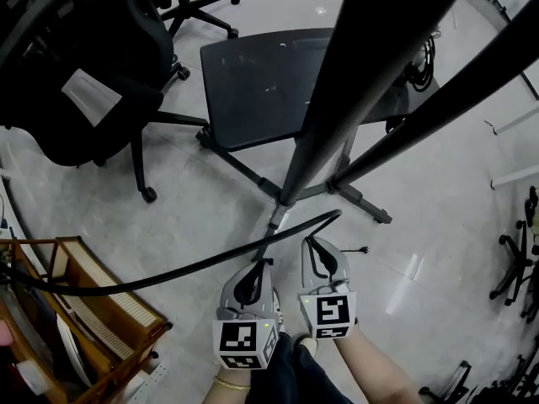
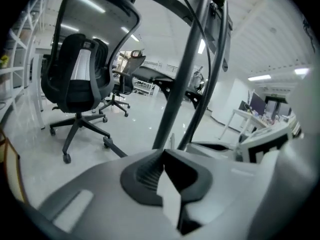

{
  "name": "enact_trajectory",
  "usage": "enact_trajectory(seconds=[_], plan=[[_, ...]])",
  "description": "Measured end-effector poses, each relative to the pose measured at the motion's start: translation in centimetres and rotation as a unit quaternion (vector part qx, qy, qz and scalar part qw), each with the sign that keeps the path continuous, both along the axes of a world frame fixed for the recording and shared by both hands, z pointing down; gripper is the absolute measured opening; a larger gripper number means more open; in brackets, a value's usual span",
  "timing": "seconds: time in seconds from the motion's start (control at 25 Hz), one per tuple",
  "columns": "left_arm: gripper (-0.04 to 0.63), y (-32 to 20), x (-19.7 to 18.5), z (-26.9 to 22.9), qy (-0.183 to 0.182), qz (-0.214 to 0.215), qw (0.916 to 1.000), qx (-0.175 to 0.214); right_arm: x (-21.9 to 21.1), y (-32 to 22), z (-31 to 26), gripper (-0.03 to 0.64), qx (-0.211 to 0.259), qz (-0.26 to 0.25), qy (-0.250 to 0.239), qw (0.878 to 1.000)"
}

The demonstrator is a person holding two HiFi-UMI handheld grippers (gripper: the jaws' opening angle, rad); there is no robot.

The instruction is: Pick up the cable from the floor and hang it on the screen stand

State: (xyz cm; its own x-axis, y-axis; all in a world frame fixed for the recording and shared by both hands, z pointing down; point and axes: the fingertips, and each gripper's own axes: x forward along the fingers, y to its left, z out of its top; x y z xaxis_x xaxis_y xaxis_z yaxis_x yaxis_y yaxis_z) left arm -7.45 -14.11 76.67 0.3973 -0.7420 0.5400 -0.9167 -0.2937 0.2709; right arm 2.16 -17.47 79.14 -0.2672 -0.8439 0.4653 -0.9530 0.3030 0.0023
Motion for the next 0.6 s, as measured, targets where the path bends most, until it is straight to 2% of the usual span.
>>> enact_trajectory(seconds=[0.16, 0.28, 0.4, 0.6], plan=[[0.008, 1.7, 3.1, -9.3, -0.004, 0.016, 0.9998, 0.010, 3.8, 3.3, -10.9, 0.012, 0.016, 0.036, -0.008, 0.999], [0.008, 2.3, 6.1, -17.3, -0.005, 0.036, 0.9987, 0.036, 6.6, 4.4, -20.2, 0.012, 0.055, 0.050, -0.009, 0.997], [0.007, 2.0, 9.1, -25.3, 0.000, 0.061, 0.9955, 0.073, 8.8, 4.4, -29.4, 0.012, 0.106, 0.046, -0.005, 0.993], [0.008, 1.3, 12.3, -39.3, -0.004, 0.099, 0.9878, 0.120, 9.7, 4.7, -44.0, 0.012, 0.132, 0.034, -0.023, 0.990]])
